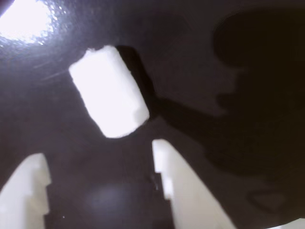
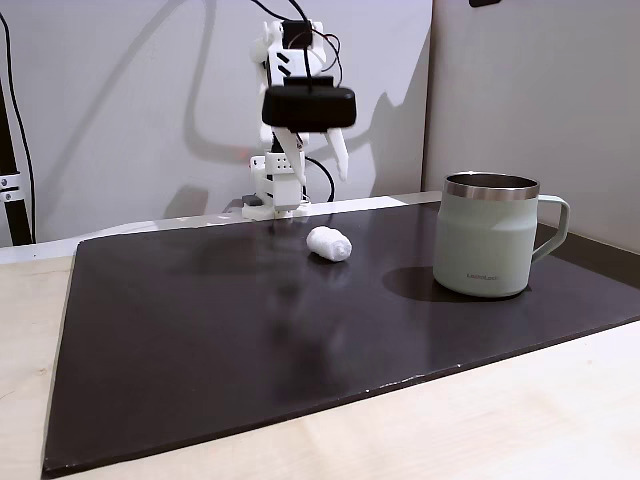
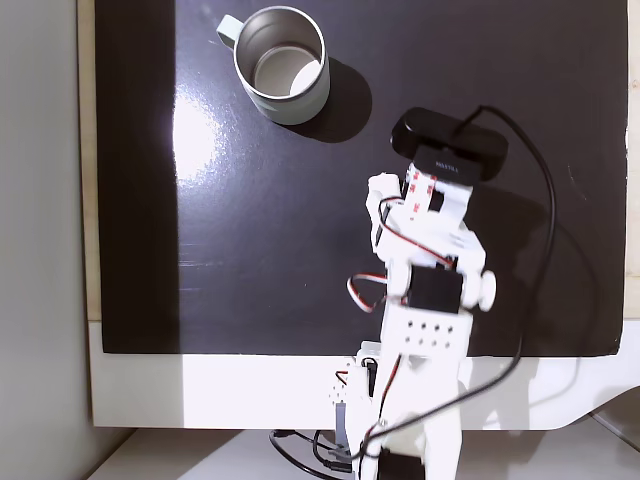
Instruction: Grasp a gauze and put it in the cup.
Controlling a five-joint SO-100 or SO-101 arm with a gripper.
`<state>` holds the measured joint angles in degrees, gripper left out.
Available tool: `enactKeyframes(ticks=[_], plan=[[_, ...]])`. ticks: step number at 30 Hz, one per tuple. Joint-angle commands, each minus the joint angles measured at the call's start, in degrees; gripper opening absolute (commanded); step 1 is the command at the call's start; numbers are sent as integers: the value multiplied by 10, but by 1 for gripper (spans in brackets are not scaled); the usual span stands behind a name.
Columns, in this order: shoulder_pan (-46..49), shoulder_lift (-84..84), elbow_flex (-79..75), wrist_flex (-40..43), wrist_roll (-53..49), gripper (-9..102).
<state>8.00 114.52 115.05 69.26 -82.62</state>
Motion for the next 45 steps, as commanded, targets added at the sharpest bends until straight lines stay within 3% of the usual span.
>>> enactKeyframes(ticks=[1,22,25,30,33,45], plan=[[-1,-44,-40,-21,-9,25],[-19,-273,-21,-159,19,24],[-23,-278,-12,-171,20,20],[-23,-279,-11,-178,43,1],[-19,-270,-12,-175,49,0],[-103,-205,-286,103,120,0]])
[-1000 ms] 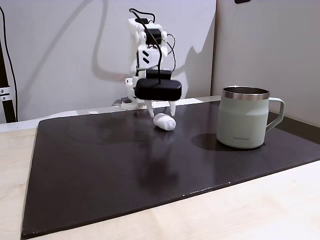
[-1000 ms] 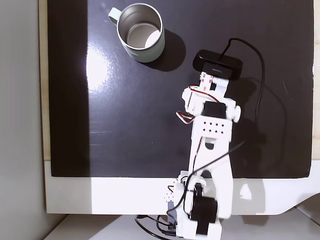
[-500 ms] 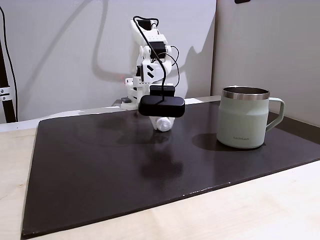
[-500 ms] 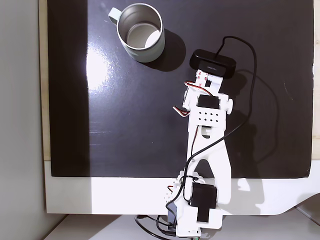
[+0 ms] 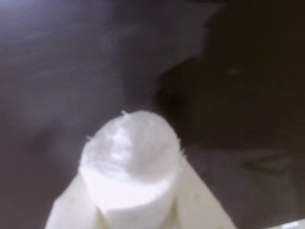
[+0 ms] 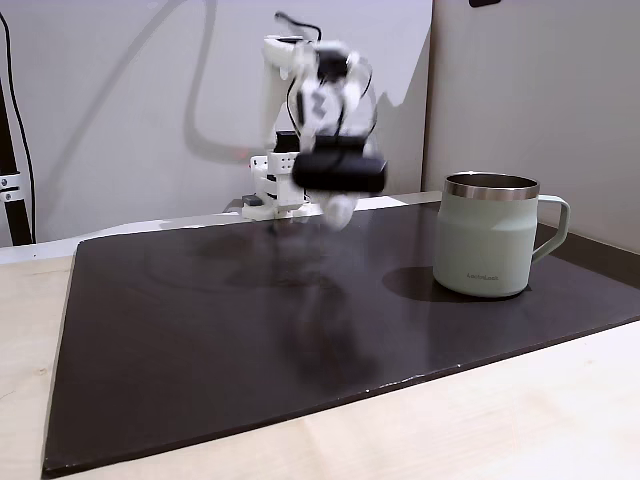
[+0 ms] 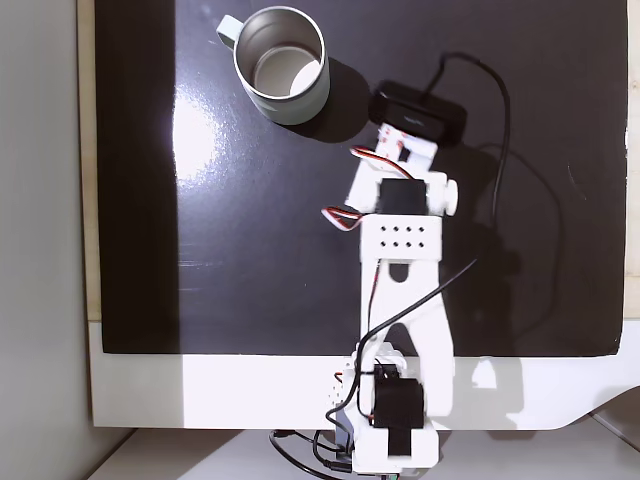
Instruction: Grasp a gauze and put it in the cup.
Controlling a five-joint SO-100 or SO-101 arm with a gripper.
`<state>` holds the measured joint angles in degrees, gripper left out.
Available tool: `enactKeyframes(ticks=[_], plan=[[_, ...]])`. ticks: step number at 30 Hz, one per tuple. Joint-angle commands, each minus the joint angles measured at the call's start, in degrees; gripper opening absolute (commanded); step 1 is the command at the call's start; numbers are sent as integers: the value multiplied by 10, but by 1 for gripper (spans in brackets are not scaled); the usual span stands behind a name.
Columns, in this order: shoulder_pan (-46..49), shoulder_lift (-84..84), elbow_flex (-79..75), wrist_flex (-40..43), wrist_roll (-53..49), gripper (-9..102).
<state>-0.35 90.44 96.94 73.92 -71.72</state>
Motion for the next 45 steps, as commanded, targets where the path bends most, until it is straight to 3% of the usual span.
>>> enactKeyframes(ticks=[1,9,25,35,42,45], plan=[[-29,33,-140,80,16,0],[-105,-47,-449,235,60,0],[-134,-457,-1040,250,294,0],[-142,-524,-1089,145,431,0],[-144,-552,-1104,143,441,1],[-144,-591,-1174,159,447,7]])
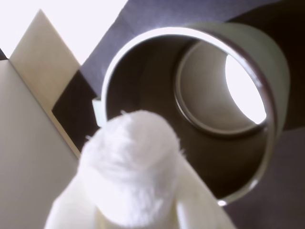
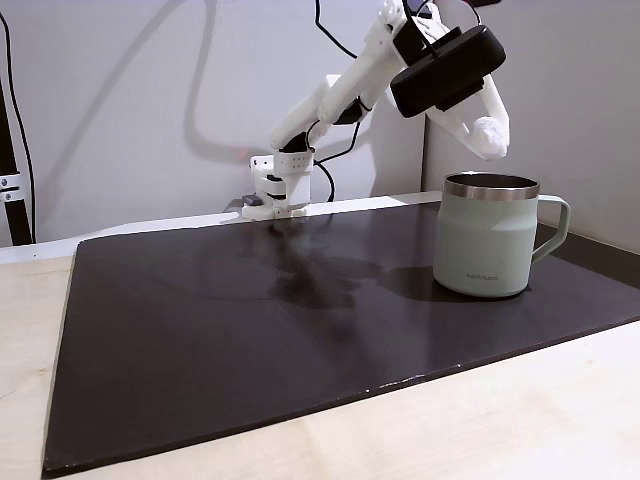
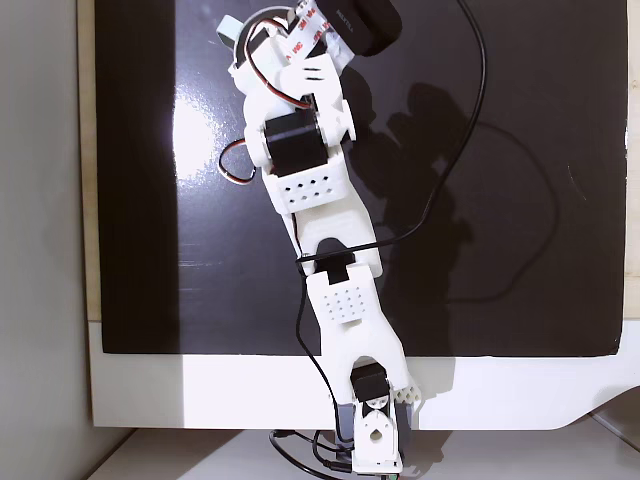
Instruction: Grasp a gauze and put it in the cup.
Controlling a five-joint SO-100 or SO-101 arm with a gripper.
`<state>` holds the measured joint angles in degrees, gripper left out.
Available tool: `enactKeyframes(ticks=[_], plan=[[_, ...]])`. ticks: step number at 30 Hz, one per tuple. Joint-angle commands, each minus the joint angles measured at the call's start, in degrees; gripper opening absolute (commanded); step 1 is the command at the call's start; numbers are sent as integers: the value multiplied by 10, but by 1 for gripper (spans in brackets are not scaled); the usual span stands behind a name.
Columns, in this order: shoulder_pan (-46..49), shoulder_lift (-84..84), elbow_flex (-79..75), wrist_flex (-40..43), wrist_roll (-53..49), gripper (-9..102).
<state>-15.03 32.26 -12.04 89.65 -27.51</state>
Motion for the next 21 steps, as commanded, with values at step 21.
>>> enactKeyframes(ticks=[21], plan=[[-3,14,-86,34,28,31]])
